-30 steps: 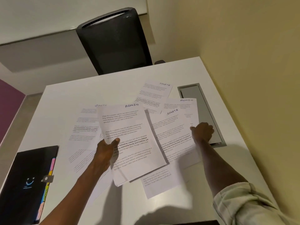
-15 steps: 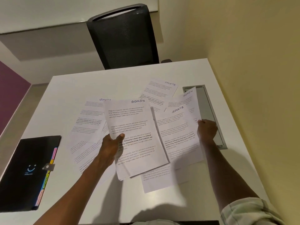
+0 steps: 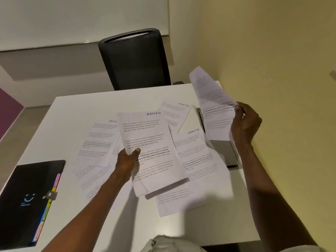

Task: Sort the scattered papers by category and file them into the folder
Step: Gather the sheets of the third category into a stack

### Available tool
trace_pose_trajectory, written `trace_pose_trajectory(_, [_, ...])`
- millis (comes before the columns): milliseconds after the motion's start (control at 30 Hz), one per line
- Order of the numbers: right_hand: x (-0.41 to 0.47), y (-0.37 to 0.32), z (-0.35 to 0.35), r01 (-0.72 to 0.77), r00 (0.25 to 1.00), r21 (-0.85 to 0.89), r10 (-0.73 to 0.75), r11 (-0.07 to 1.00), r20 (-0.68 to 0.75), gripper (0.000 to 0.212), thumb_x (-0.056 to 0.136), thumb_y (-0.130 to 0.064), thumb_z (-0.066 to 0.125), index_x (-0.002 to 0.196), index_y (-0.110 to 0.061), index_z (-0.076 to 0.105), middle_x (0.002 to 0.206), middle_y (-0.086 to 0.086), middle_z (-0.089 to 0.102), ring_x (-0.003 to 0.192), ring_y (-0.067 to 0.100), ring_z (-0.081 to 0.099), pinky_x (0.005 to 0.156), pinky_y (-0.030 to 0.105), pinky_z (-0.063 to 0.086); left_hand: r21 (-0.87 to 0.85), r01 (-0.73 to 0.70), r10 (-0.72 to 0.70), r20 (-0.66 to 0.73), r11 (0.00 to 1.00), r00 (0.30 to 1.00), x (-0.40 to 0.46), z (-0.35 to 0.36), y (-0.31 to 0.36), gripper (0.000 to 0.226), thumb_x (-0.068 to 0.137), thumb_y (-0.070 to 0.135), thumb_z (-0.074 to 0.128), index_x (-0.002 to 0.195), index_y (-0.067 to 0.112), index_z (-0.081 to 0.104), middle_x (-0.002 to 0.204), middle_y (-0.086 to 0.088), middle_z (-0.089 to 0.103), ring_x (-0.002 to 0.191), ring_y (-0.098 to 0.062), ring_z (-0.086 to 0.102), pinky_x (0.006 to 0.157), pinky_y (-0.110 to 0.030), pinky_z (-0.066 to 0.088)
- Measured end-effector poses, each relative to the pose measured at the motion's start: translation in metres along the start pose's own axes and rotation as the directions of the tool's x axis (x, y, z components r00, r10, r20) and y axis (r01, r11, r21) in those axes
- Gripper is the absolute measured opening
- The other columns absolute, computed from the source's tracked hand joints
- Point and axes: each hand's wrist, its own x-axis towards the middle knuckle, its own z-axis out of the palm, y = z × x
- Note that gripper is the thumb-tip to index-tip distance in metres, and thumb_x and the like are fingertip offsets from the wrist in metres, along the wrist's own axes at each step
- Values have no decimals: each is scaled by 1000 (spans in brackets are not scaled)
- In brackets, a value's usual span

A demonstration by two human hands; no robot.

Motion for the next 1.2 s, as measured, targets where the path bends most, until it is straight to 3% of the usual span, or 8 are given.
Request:
trace_pose_trajectory(200, [-18, -35, 3, -388, 889, 150, 327, 909, 319, 9, 90, -15, 66, 94, -13, 73, 84, -8, 69, 84, 12, 63, 83, 26, 51, -30, -33, 34, 32, 999, 999, 1, -1, 15, 10, 96, 10, 63, 104, 17, 66, 100, -3, 73, 87, -18, 70, 74, -32, 57])
trace_pose_trajectory(267, [-37, -40, 9, -429, 842, 149, 334, 891, 424, 11, 89, -17, 67, 80, -22, 72, 81, -7, 71, 80, 15, 64, 76, 27, 50, -50, -25, 28, 57, 998, 998, 1, -3, 19, 11, 96, 10, 63, 99, 19, 67, 102, -5, 74, 89, -22, 71, 83, -40, 58])
trace_pose_trajectory(433, [-87, -34, 27, -450, 718, 42, 333, 892, 611, 15, 85, -14, 69, 73, -4, 69, 79, 14, 71, 74, 22, 63, 68, 27, 45, -131, 65, -41, 172, 989, 984, -3, -9, 22, 18, 97, 9, 61, 114, 7, 66, 97, -8, 76, 81, -20, 75, 63, -31, 59])
trace_pose_trajectory(633, [-108, -38, 37, -566, 458, -70, 384, 821, 802, 42, 79, -31, 79, 113, -17, 59, 110, -3, 65, 100, 15, 63, 89, 28, 48, -67, 110, -87, 285, 992, 955, -12, -20, 18, 18, 92, 23, 65, 104, 10, 70, 93, -7, 77, 82, -21, 74, 70, -32, 60])
trace_pose_trajectory(733, [-129, -42, 48, -569, 408, -48, 332, 821, 850, 35, 80, -15, 78, 113, -12, 68, 110, 3, 72, 94, 11, 68, 82, 22, 54, -120, 174, -133, 289, 977, 948, -14, -23, 15, 34, 98, 40, 53, 102, 12, 71, 94, -9, 76, 80, -18, 75, 71, -33, 60])
trace_pose_trajectory(833, [-155, -45, 63, -546, 479, -15, 327, 837, 815, 33, 77, -7, 77, 109, -10, 72, 106, 7, 74, 93, 19, 71, 88, 38, 57, -170, 189, -140, 265, 967, 954, -16, -22, 16, 55, 88, 72, 41, 106, 29, 70, 103, -1, 76, 102, -25, 70, 93, -41, 54])
trace_pose_trajectory(967, [-167, -67, 63, -441, 649, 91, 248, 893, 719, 30, 85, -12, 73, 114, -11, 67, 101, -1, 71, 85, 7, 67, 68, 15, 53, -66, -135, 143, 127, 989, 982, -21, -29, 26, 11, 90, 31, 71, 98, 25, 72, 96, 7, 76, 99, -17, 71, 82, -27, 57])
trace_pose_trajectory(1200, [-181, -66, 55, -379, 652, 155, 144, 912, 745, 26, 88, -21, 70, 113, -23, 59, 100, -10, 65, 89, -4, 59, 63, 4, 47, 9, -211, 210, 53, 977, 976, -22, -48, 4, 30, 83, 17, 79, 111, 24, 68, 102, 11, 75, 95, -6, 71, 77, -21, 56])
